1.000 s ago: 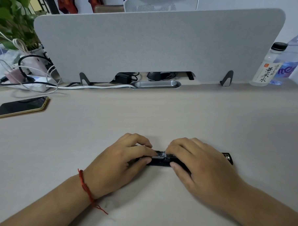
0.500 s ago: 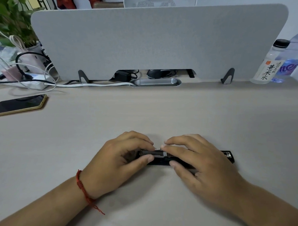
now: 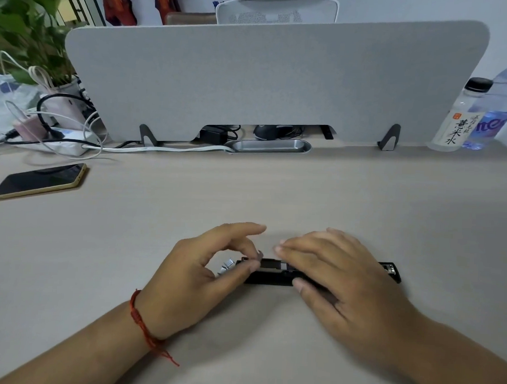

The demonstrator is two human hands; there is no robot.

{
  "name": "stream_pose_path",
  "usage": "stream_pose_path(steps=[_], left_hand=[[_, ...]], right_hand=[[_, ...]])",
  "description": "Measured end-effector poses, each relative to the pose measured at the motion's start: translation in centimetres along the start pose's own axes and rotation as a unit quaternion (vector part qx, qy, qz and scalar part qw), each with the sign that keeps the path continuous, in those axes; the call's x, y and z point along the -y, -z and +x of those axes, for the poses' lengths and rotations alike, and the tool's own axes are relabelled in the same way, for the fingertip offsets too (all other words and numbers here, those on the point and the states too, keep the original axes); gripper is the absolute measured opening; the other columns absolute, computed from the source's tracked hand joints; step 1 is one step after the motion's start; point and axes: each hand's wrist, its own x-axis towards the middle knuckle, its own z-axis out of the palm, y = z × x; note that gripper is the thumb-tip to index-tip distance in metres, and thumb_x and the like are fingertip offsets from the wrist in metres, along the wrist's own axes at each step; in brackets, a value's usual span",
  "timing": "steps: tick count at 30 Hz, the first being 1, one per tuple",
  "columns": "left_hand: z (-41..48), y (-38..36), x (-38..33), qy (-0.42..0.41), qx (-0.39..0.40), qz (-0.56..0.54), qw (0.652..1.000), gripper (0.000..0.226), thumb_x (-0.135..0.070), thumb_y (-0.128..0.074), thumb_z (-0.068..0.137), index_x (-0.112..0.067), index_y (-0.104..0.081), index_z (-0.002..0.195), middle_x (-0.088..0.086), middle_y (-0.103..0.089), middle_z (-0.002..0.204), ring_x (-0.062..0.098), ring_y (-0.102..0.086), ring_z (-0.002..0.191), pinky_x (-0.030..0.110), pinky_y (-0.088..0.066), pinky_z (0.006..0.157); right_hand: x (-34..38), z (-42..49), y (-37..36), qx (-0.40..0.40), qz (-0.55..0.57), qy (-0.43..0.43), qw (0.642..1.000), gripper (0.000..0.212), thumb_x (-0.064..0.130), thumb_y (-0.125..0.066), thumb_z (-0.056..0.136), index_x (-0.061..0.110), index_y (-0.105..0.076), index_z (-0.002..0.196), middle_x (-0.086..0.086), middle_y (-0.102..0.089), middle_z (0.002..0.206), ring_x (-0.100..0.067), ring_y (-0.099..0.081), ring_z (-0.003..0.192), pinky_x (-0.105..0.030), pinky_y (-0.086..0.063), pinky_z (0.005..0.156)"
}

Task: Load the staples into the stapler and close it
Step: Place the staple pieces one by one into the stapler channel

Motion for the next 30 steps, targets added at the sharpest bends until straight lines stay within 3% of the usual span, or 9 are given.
stream_pose_path(steps=[3, 7, 11, 15, 20, 22, 25, 28, 30], left_hand=[[0.3, 0.4, 0.5, 0.009, 0.001, 0.052, 0.999, 0.019, -0.032, -0.068, 0.103, -0.034, -0.076, 0.121, -0.019, -0.075, 0.108, 0.009, -0.073, 0.109, 0.015, -0.051, 0.093], [0.3, 0.7, 0.9, 0.054, 0.008, 0.051, 0.997, 0.011, -0.036, -0.067, 0.098, -0.039, -0.075, 0.105, -0.016, -0.073, 0.110, 0.008, -0.073, 0.106, 0.012, -0.053, 0.087], [0.4, 0.9, 1.9, 0.100, -0.006, 0.014, 0.995, 0.017, -0.019, -0.075, 0.099, -0.036, -0.075, 0.097, -0.014, -0.077, 0.089, 0.000, -0.071, 0.069, 0.014, -0.053, 0.067], [1.0, 2.8, 2.8, 0.111, -0.092, 0.013, 0.989, 0.013, -0.024, -0.072, 0.099, -0.034, -0.074, 0.107, -0.010, -0.076, 0.101, 0.007, -0.074, 0.092, 0.010, -0.054, 0.082], [0.8, 4.2, 4.0, 0.125, -0.059, 0.096, 0.986, 0.032, -0.007, -0.069, 0.100, -0.036, -0.072, 0.114, -0.012, -0.072, 0.109, 0.013, -0.070, 0.104, 0.014, -0.054, 0.081], [1.0, 4.1, 4.3, 0.120, -0.044, 0.153, 0.980, 0.030, -0.013, -0.070, 0.100, -0.034, -0.071, 0.121, -0.015, -0.068, 0.107, 0.010, -0.067, 0.100, 0.012, -0.052, 0.079], [1.8, 3.3, 4.5, 0.121, 0.000, 0.221, 0.968, 0.037, -0.032, -0.072, 0.100, -0.029, -0.067, 0.136, -0.014, -0.062, 0.112, 0.004, -0.063, 0.093, 0.021, -0.053, 0.084], [2.5, 2.3, 4.6, 0.132, 0.034, 0.247, 0.959, 0.049, -0.046, -0.069, 0.100, -0.029, -0.063, 0.145, -0.011, -0.062, 0.117, 0.011, -0.058, 0.102, 0.026, -0.051, 0.091], [2.8, 2.0, 4.8, 0.129, 0.046, 0.260, 0.956, 0.045, -0.043, -0.066, 0.102, -0.029, -0.064, 0.145, -0.008, -0.061, 0.116, 0.017, -0.057, 0.106, 0.032, -0.052, 0.095]], right_hand=[[-0.4, 0.1, 0.5, -0.037, -0.021, -0.059, 0.997, 0.039, 0.023, -0.065, 0.099, 0.024, -0.068, 0.138, 0.014, -0.064, 0.137, -0.016, -0.059, 0.127, -0.042, -0.044, 0.107], [-0.2, 0.0, 0.4, -0.015, -0.047, -0.080, 0.996, 0.035, 0.027, -0.065, 0.099, 0.026, -0.070, 0.133, 0.014, -0.066, 0.134, -0.017, -0.061, 0.125, -0.041, -0.046, 0.107], [-0.1, -0.2, 0.2, 0.005, -0.051, -0.072, 0.996, 0.034, 0.037, -0.061, 0.100, 0.029, -0.071, 0.131, 0.017, -0.065, 0.132, -0.013, -0.061, 0.123, -0.036, -0.045, 0.107], [-0.3, -0.2, 0.2, 0.006, -0.050, -0.083, 0.995, 0.033, 0.039, -0.058, 0.101, 0.030, -0.070, 0.131, 0.019, -0.064, 0.131, -0.010, -0.060, 0.122, -0.035, -0.045, 0.105], [-0.3, -0.3, 0.1, 0.039, -0.070, -0.094, 0.992, 0.035, 0.048, -0.062, 0.098, 0.035, -0.068, 0.130, 0.023, -0.063, 0.129, -0.008, -0.060, 0.119, -0.032, -0.047, 0.100], [-0.3, -0.4, -0.1, 0.048, -0.079, -0.096, 0.991, 0.036, 0.052, -0.061, 0.097, 0.037, -0.067, 0.129, 0.024, -0.062, 0.127, -0.007, -0.060, 0.117, -0.031, -0.047, 0.099], [-0.3, -0.4, -0.3, 0.055, -0.083, -0.099, 0.990, 0.037, 0.054, -0.059, 0.097, 0.037, -0.067, 0.129, 0.024, -0.062, 0.126, -0.007, -0.059, 0.117, -0.032, -0.046, 0.100], [-0.4, -0.4, -0.3, 0.063, -0.091, -0.101, 0.989, 0.037, 0.054, -0.058, 0.098, 0.038, -0.066, 0.130, 0.024, -0.062, 0.126, -0.007, -0.058, 0.116, -0.030, -0.045, 0.100], [-0.4, -0.4, -0.4, 0.070, -0.099, -0.099, 0.988, 0.036, 0.054, -0.057, 0.099, 0.038, -0.065, 0.130, 0.024, -0.062, 0.125, -0.007, -0.058, 0.116, -0.029, -0.043, 0.099]])
